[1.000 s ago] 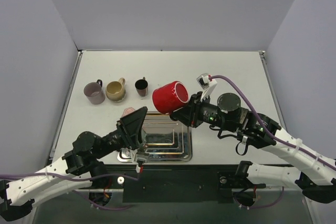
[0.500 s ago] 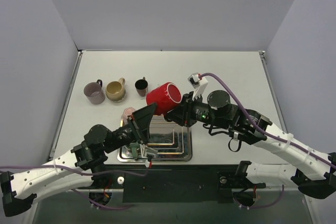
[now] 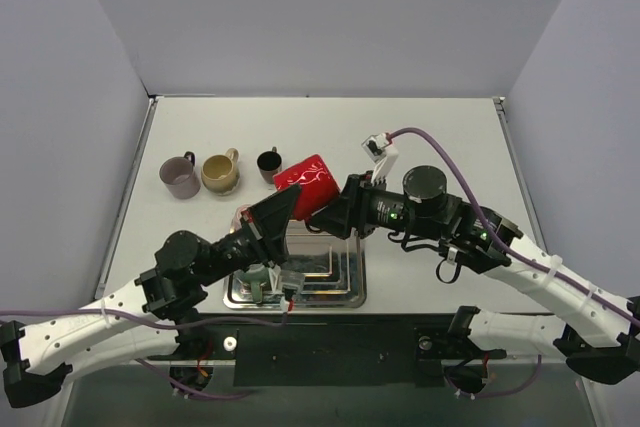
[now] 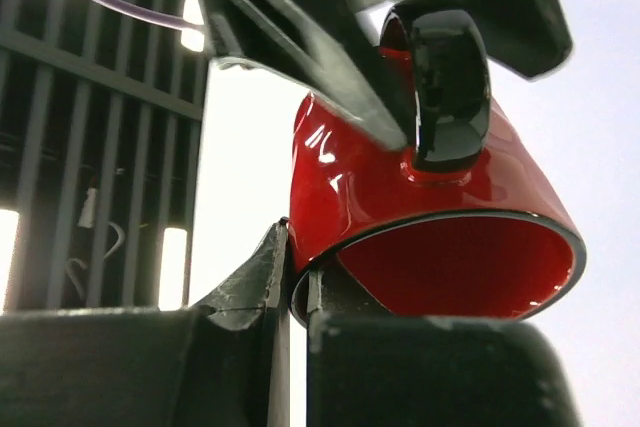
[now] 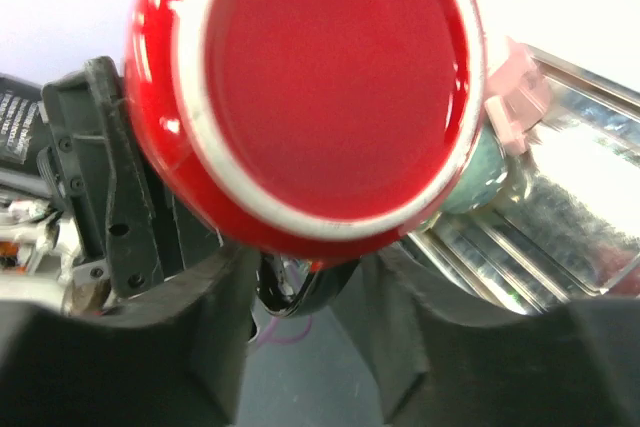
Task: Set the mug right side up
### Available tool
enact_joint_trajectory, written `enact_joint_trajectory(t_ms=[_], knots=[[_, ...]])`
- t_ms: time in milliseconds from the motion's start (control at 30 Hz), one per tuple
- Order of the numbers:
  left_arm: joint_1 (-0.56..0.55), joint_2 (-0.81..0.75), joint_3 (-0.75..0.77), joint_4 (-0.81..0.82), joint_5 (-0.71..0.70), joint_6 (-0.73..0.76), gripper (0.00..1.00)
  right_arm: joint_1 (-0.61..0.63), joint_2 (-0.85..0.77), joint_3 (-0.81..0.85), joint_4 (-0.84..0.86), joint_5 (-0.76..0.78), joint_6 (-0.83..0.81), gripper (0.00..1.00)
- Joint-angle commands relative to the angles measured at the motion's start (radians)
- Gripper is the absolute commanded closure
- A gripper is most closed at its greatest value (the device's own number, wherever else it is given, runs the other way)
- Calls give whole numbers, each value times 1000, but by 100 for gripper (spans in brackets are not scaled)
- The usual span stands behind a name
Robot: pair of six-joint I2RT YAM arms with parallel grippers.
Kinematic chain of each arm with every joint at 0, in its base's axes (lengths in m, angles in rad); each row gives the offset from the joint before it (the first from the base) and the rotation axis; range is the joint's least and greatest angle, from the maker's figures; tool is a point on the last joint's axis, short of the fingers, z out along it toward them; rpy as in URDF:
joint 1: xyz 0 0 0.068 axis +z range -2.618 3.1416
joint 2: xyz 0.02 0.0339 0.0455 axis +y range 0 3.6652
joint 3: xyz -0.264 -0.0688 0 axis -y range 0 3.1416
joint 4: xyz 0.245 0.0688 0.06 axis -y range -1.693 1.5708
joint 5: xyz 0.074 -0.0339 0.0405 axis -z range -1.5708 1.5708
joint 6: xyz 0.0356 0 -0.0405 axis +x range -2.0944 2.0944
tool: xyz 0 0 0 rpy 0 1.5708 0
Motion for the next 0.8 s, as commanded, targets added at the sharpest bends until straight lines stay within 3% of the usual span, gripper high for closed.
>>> enact_joint_trajectory(t_ms=[0,33,67,133,200,267,300,400,500,767], knots=[[-1,66,95,-62,-90,-48,100,-80,-44,-28,33,125,-123,44],[-1,90,106,-77,-135,-89,100,-108,-70,-48,13,157,-135,29],[0,133,146,-120,-200,-119,100,-129,-87,-57,-28,237,-154,23],[2,226,262,-248,-346,-262,100,-145,-133,-85,-85,366,-192,17],[23,347,437,-435,-450,-497,100,-152,-171,-108,-137,475,-217,15],[113,485,610,-607,-472,-844,100,-159,-213,-131,-180,559,-237,14],[144,524,723,-740,-462,-934,100,-160,-223,-146,-199,591,-240,14],[294,712,923,-934,-373,-1233,100,-165,-257,-203,-222,633,-243,13],[382,871,1030,-1077,-267,-1370,100,-171,-276,-238,-240,662,-241,12],[540,1196,1240,-1067,-11,-1723,100,-189,-282,-303,-266,696,-235,12]])
